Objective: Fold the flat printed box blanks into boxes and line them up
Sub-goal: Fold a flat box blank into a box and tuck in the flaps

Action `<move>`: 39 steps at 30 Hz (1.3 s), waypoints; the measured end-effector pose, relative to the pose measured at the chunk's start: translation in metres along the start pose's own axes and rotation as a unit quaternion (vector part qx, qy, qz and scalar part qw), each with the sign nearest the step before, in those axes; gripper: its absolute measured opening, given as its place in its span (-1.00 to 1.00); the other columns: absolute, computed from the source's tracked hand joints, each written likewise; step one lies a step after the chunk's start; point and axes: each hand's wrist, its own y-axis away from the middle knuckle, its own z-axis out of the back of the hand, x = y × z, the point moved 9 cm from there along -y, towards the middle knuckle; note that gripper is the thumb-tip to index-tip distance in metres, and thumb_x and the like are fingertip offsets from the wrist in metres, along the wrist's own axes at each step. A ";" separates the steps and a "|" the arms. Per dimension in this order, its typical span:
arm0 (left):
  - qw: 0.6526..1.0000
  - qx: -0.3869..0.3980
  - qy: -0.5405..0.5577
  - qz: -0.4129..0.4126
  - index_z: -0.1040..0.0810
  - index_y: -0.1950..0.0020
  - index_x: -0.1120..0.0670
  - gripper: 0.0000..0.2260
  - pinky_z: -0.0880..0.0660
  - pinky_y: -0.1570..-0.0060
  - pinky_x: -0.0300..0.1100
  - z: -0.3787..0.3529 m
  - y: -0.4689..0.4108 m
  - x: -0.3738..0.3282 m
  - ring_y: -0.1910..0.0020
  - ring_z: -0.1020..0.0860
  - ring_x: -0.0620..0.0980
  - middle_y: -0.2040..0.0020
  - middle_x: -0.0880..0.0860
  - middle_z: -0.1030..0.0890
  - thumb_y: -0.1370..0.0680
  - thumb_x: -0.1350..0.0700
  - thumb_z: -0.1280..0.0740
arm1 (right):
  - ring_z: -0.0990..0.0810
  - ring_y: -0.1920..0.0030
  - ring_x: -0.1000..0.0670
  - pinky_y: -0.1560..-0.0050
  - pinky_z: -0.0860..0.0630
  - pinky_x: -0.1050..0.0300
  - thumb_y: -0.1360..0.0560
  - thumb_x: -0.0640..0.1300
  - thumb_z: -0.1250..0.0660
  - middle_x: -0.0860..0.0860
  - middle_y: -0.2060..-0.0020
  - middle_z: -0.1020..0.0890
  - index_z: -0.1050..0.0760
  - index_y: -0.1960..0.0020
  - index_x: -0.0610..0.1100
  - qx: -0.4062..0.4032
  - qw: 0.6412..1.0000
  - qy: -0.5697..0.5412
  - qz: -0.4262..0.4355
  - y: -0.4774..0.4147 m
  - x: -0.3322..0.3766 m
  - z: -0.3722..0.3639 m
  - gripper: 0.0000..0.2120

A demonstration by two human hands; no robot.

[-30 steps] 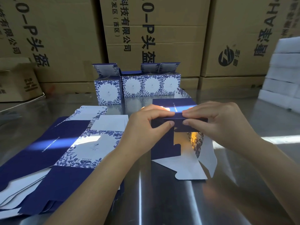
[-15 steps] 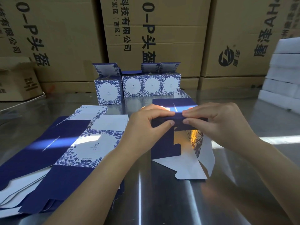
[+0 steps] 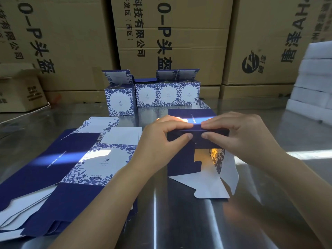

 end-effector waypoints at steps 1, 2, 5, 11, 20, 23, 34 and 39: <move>1.000 0.001 0.000 0.000 -0.66 0.02 -0.06 -0.82 -0.41 -0.14 -0.35 0.000 0.000 0.000 -0.07 -0.54 -0.22 0.00 -0.15 -0.62 -0.45 0.18 -0.46 | -0.54 0.02 0.21 0.00 -0.48 0.26 -0.35 -0.07 -0.50 0.31 0.16 -0.56 -0.69 0.05 -0.01 0.002 1.000 0.001 0.003 0.000 0.001 0.000 -0.83; 1.000 0.002 0.001 -0.001 -0.66 0.01 -0.04 -0.83 -0.41 -0.15 -0.35 0.000 0.001 0.000 -0.08 -0.54 -0.22 0.00 -0.14 -0.62 -0.45 0.18 -0.46 | -0.54 0.01 0.20 0.00 -0.48 0.26 -0.35 -0.07 -0.50 0.30 0.15 -0.57 -0.69 0.05 -0.01 0.003 1.000 0.001 0.005 0.000 0.001 -0.001 -0.83; 1.000 0.001 -0.002 -0.009 -0.67 -0.01 -0.02 -0.82 -0.41 -0.17 -0.30 -0.001 0.001 -0.002 -0.09 -0.54 -0.19 -0.01 -0.12 -0.63 -0.45 0.18 -0.46 | -0.56 0.05 0.19 -0.02 -0.46 0.25 -0.34 -0.05 -0.50 0.32 0.16 -0.57 -0.68 0.06 0.03 0.006 1.000 -0.014 0.001 0.000 0.002 -0.002 -0.83; 1.000 -0.005 -0.010 -0.017 -0.67 -0.04 0.00 -0.81 -0.43 -0.18 -0.19 -0.002 0.002 -0.004 -0.10 -0.54 -0.13 -0.01 -0.10 -0.63 -0.45 0.18 -0.46 | -0.52 0.01 0.21 -0.06 -0.38 0.42 -0.34 -0.12 -0.53 0.30 0.17 -0.59 -0.67 0.08 0.06 0.003 1.000 -0.027 -0.004 0.000 0.001 -0.003 -0.82; 0.998 -0.012 -0.035 -0.054 -0.67 -0.08 0.03 -0.80 -0.46 -0.14 -0.18 -0.005 0.005 -0.012 -0.06 -0.55 -0.14 0.01 -0.12 -0.62 -0.46 0.17 -0.44 | -0.51 -0.06 0.24 -0.21 -0.38 0.12 -0.34 -0.10 -0.52 0.41 0.16 -0.57 -0.67 0.08 0.08 0.008 0.999 -0.044 -0.002 0.000 0.006 -0.005 -0.82; 0.998 -0.016 -0.036 -0.058 -0.67 -0.07 0.02 -0.80 -0.46 -0.13 -0.16 -0.004 0.005 -0.013 -0.06 -0.55 -0.14 0.01 -0.11 -0.62 -0.47 0.17 -0.44 | -0.52 -0.06 0.20 -0.22 -0.36 0.11 -0.34 -0.12 -0.51 0.39 0.17 -0.58 -0.68 0.10 0.04 0.005 0.999 -0.041 0.004 0.000 0.007 -0.004 -0.85; 0.997 -0.014 -0.036 -0.060 -0.67 -0.07 -0.02 -0.81 -0.47 -0.13 -0.14 -0.004 0.004 -0.011 -0.05 -0.55 -0.16 0.01 -0.15 -0.62 -0.46 0.12 -0.44 | -0.54 -0.03 0.25 -0.15 -0.30 0.42 -0.32 -0.11 -0.53 0.34 0.17 -0.61 -0.68 0.09 0.04 0.018 0.999 -0.045 -0.005 -0.001 0.005 -0.004 -0.82; 0.997 -0.014 -0.043 -0.061 -0.67 -0.07 -0.03 -0.80 -0.47 -0.12 -0.13 -0.005 0.004 -0.010 -0.06 -0.55 -0.16 0.01 -0.16 -0.61 -0.46 0.08 -0.43 | -0.52 -0.06 0.27 -0.18 -0.36 0.33 -0.33 -0.09 -0.52 0.32 0.13 -0.62 -0.65 0.05 0.10 0.035 0.998 -0.056 -0.006 -0.001 0.004 -0.004 -0.79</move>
